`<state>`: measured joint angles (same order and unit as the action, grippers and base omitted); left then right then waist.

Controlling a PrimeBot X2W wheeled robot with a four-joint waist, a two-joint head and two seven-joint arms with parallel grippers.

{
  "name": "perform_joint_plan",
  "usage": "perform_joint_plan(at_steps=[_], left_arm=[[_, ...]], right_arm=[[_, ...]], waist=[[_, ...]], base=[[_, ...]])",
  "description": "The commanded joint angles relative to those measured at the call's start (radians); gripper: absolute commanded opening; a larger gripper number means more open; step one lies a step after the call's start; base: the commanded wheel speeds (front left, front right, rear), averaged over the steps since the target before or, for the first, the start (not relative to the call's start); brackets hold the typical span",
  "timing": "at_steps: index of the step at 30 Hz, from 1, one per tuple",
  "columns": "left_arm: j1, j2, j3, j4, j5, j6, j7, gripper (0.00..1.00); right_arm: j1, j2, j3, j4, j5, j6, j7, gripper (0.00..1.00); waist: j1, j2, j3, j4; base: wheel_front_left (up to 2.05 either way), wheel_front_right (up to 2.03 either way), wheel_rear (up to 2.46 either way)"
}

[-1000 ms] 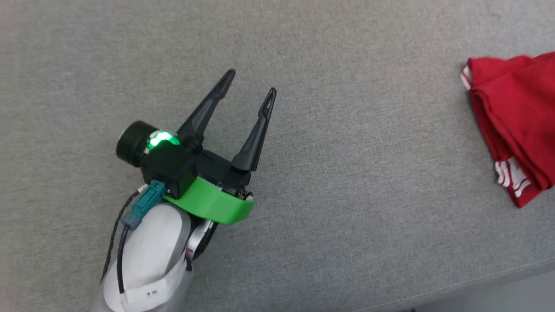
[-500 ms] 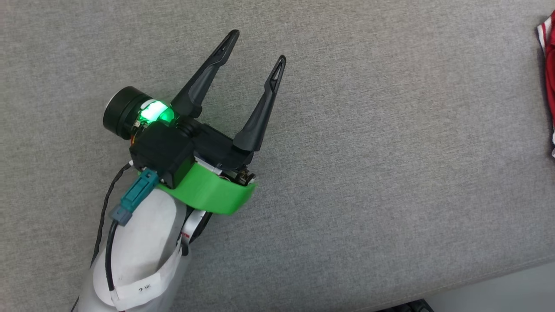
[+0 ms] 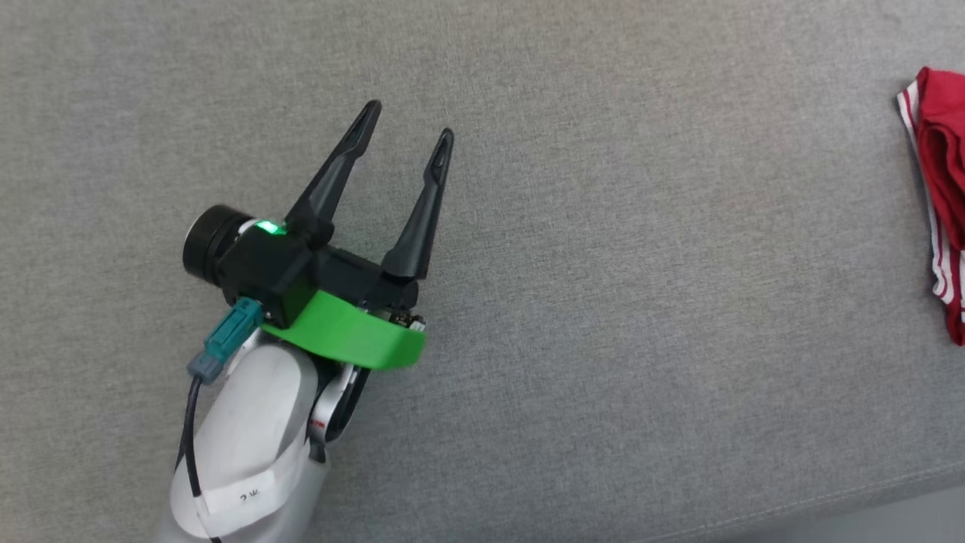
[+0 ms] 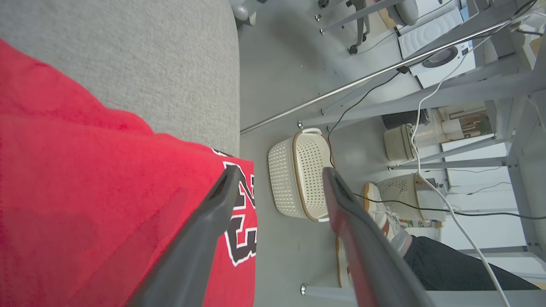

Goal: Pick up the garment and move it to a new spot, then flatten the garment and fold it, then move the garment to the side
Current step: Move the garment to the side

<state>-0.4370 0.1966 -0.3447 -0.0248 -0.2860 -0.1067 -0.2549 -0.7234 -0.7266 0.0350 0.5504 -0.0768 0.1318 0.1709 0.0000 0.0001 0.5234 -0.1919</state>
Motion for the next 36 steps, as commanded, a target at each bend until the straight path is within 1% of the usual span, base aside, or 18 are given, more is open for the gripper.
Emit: perform_joint_plan(at_steps=[1,6,10,14,19,23,27,32,36], left_arm=[[0.027,-0.002,0.018,0.016,-0.011,0.008,-0.005,1.0],[0.096,-0.015,0.083,0.051,-0.043,0.021,-0.006,1.0],[0.154,-0.023,0.122,0.083,-0.058,0.022,-0.007,1.0],[0.199,-0.037,0.153,0.105,-0.065,0.023,-0.007,1.0],[0.25,-0.055,0.167,0.131,-0.055,0.014,-0.007,1.0],[0.289,-0.068,0.183,0.139,-0.046,0.004,-0.007,1.0],[0.331,-0.089,0.203,0.149,-0.063,-0.008,-0.007,1.0],[0.364,-0.097,0.223,0.154,-0.034,-0.015,-0.007,1.0],[0.39,-0.105,0.235,0.154,-0.01,-0.02,-0.007,1.0]], right_arm=[[0.013,0.021,0.004,-0.035,0.02,-0.001,-0.013,1.0],[0.048,0.095,0.007,-0.156,0.114,-0.001,-0.034,1.0],[0.104,0.185,-0.008,-0.266,0.209,-0.001,-0.068,1.0],[0.191,0.278,-0.033,-0.361,0.255,-0.001,-0.11,1.0],[0.325,0.4,-0.061,-0.467,0.271,-0.001,-0.189,1.0],[0.426,0.474,-0.063,-0.49,0.271,-0.001,-0.23,1.0],[0.514,0.529,-0.064,-0.492,0.255,-0.001,-0.282,1.0],[0.607,0.598,-0.061,-0.489,0.26,-0.001,-0.349,1.0],[0.66,0.631,-0.05,-0.479,0.261,-0.001,-0.381,1.0]], waist=[[0.0,-0.0001,-0.114,0.03],[0.0,-0.0001,-0.219,0.054],[0.0,-0.0001,-0.286,0.077],[0.0,-0.0001,-0.335,0.105],[0.0,-0.0001,-0.393,0.143],[0.0,-0.0001,-0.428,0.164],[0.0,-0.0001,-0.455,0.18],[0.0,-0.0001,-0.476,0.197],[0.0,-0.0001,-0.487,0.203]], base=[[0.0,0.0,0.0],[0.0,0.0,0.0],[0.0,0.0,0.0],[0.0,0.0,0.0],[0.0,0.0,0.0],[0.0,0.0,0.0],[0.0,0.0,0.0],[0.0,0.0,0.0],[0.0,0.0,0.0]])
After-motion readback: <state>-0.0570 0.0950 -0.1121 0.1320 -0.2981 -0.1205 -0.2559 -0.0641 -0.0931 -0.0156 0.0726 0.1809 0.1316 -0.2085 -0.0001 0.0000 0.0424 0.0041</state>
